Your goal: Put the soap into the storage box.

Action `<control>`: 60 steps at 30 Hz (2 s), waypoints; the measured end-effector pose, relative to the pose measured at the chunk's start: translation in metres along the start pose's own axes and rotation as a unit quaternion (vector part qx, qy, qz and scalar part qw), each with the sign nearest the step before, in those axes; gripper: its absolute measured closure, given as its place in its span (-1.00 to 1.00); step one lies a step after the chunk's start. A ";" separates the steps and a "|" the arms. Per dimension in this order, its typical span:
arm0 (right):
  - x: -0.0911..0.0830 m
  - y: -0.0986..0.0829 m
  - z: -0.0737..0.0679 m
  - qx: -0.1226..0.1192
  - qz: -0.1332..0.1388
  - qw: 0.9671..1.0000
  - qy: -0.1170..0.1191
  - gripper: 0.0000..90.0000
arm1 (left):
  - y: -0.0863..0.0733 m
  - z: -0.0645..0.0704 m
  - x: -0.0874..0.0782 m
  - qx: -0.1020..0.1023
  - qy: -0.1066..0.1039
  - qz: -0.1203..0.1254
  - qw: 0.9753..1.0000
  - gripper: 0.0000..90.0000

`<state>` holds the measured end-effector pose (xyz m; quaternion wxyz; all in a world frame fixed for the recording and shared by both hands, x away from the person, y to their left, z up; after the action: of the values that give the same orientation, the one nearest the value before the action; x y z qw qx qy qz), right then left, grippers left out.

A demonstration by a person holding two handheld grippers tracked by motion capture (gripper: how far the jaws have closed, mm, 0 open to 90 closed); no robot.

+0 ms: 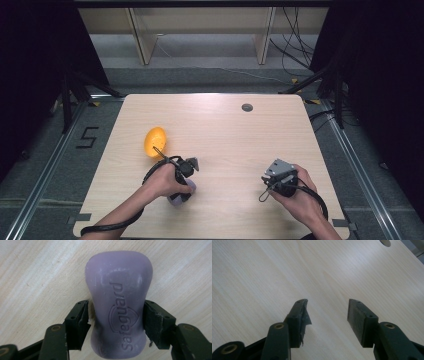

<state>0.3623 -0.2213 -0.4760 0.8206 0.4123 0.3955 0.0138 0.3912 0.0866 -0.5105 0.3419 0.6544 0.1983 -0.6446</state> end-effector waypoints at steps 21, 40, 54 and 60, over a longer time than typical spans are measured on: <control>0.001 0.001 0.000 -0.005 0.005 1.000 -0.001 0.12 | 0.000 0.002 0.001 0.003 0.013 -0.024 1.000 0.02; 0.000 0.002 -0.001 0.002 0.000 1.000 0.002 0.12 | -0.003 0.002 -0.001 0.001 0.018 -0.004 1.000 0.04; 0.001 0.002 0.000 -0.008 0.006 1.000 0.001 0.12 | -0.005 -0.001 -0.013 -0.038 0.020 0.030 0.999 0.05; 0.001 0.003 0.000 -0.007 0.006 1.000 0.001 0.12 | -0.007 -0.009 -0.018 -0.060 0.020 0.034 0.997 0.06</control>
<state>0.3639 -0.2188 -0.4750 0.8227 0.4091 0.3940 0.0219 0.3910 0.1016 -0.4946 0.3983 0.6520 0.2204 -0.6063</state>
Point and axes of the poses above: each handheld gripper's, and its own axes: x roughly forward along the jaws, y roughly out of its top, z roughly to its right, the point moved 3 cm from there along x, roughly forward along the jaws, and after that the axes turned 9 degrees about z, right-handed, at the moved point
